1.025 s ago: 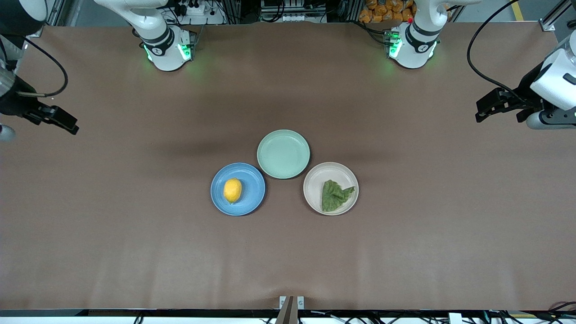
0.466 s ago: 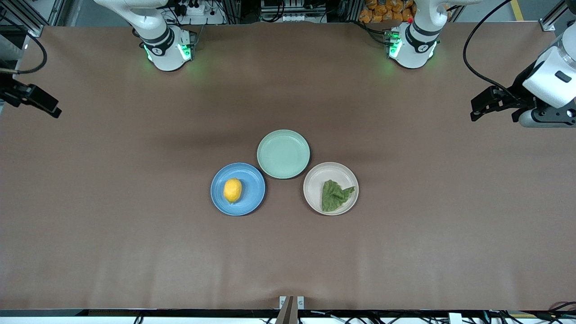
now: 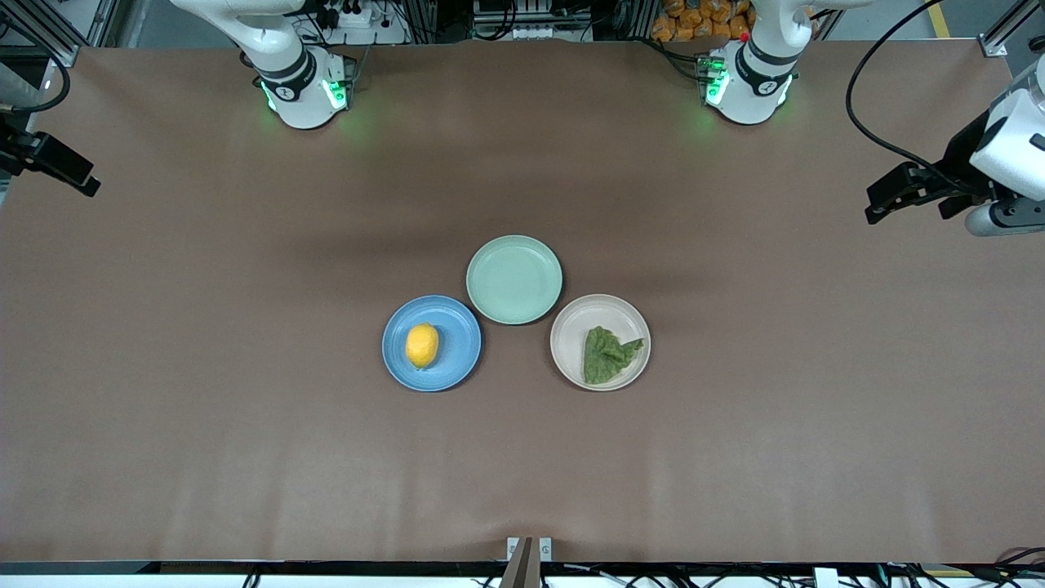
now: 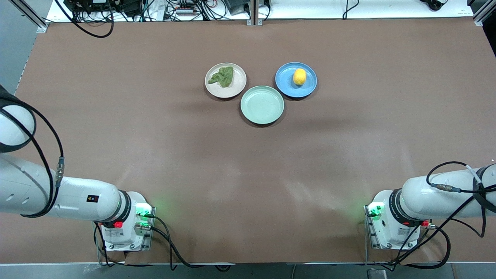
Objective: Place lemon and lettuce in plates
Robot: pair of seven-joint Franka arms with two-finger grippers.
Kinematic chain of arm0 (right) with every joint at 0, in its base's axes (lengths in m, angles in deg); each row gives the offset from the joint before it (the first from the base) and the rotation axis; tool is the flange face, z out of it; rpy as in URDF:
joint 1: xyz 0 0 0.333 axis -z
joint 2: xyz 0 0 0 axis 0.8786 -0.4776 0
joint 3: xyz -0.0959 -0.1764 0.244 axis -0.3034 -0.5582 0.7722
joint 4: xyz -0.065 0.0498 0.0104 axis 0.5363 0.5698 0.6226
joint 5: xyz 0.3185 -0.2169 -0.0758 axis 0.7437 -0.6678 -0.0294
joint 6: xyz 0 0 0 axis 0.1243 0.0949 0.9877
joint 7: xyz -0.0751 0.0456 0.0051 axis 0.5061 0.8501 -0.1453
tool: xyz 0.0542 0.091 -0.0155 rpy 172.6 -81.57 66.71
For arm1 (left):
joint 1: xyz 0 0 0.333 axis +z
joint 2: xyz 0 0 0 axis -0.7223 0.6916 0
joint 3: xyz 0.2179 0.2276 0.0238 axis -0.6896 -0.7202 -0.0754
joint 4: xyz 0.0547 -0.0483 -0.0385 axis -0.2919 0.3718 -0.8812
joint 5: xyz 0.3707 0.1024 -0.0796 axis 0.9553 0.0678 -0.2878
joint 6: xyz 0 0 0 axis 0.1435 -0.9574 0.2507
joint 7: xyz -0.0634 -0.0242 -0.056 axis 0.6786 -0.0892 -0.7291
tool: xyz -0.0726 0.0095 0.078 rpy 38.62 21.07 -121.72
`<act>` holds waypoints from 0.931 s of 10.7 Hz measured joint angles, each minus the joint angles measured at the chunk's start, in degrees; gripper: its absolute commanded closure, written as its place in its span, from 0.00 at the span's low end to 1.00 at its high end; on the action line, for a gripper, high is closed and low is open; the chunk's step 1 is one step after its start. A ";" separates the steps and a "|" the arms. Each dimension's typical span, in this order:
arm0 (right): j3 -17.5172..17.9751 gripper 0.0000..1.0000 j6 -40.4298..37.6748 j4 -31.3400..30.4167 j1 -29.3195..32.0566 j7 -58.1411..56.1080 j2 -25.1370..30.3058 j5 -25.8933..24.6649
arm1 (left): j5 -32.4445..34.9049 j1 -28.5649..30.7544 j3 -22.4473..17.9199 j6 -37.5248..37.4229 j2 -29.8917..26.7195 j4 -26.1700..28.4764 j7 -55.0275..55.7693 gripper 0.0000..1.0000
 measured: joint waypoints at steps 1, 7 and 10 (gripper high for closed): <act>0.02 0.00 0.00 -0.01 0.00 -0.02 -0.37 0.15 | 0.38 0.00 0.09 -0.17 0.00 0.04 -1.17 0.00; -0.02 0.00 -0.09 -0.01 0.01 -0.02 -2.18 5.38 | -1.19 1.97 0.05 1.42 0.01 1.81 -4.03 0.00; 0.06 0.00 -0.40 -0.04 0.00 -0.05 -2.39 5.49 | -1.27 2.06 0.05 1.66 -0.02 1.88 -4.04 0.00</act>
